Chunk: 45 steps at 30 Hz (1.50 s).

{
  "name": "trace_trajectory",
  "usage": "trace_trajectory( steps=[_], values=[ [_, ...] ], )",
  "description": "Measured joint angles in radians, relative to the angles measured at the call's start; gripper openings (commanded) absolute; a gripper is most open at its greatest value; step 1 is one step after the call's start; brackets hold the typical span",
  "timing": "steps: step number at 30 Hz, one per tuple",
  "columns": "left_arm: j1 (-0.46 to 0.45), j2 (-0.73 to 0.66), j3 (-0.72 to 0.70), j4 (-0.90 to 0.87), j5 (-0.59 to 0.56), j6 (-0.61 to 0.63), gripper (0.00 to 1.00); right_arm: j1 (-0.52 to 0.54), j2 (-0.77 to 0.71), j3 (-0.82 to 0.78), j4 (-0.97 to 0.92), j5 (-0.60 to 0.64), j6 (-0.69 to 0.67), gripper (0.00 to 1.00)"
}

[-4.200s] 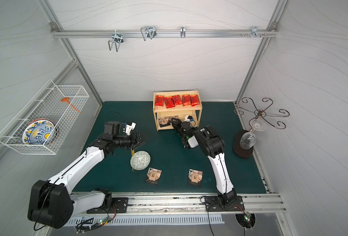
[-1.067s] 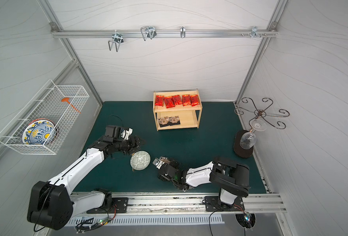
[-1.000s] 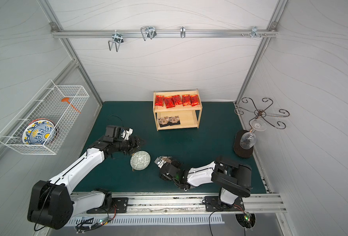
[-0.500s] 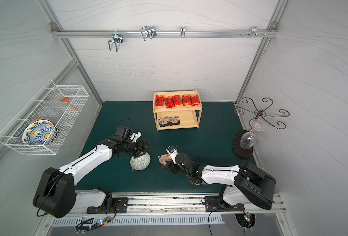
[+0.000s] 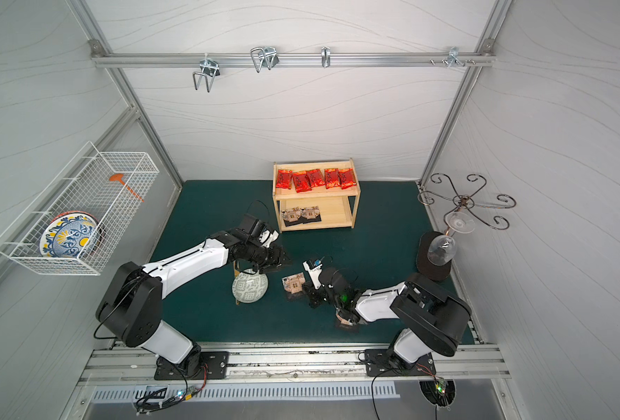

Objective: Place the tea bags on the shelf by color
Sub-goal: Pick up the tea bag from the center of the board.

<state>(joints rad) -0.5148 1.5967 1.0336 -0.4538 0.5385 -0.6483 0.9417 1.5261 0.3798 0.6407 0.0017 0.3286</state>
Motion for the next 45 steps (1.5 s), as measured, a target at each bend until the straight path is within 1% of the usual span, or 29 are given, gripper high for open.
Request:
trace_trajectory(
  steps=[8, 23, 28, 37, 41, 45],
  values=[
    [-0.01, 0.054, 0.0, -0.021, -0.012, 0.007, 0.64, -0.002, 0.074, -0.006, 0.06, -0.014, 0.04, 0.06],
    [-0.03, 0.105, 0.0, -0.02, -0.024, 0.005, 0.63, -0.011, 0.115, -0.051, 0.178, -0.006, 0.094, 0.06],
    [-0.052, 0.121, 0.016, -0.038, -0.064, 0.005, 0.63, -0.013, 0.116, -0.052, 0.182, -0.006, 0.099, 0.06],
    [-0.084, 0.129, 0.047, -0.068, -0.182, 0.006, 0.63, -0.014, 0.116, -0.054, 0.185, -0.006, 0.103, 0.06],
    [-0.089, 0.138, 0.051, -0.077, -0.212, 0.006, 0.63, -0.015, 0.118, -0.054, 0.188, -0.007, 0.109, 0.06],
    [-0.107, 0.174, 0.07, -0.077, -0.216, 0.006, 0.61, -0.016, 0.117, -0.054, 0.188, -0.008, 0.11, 0.06]
  ],
)
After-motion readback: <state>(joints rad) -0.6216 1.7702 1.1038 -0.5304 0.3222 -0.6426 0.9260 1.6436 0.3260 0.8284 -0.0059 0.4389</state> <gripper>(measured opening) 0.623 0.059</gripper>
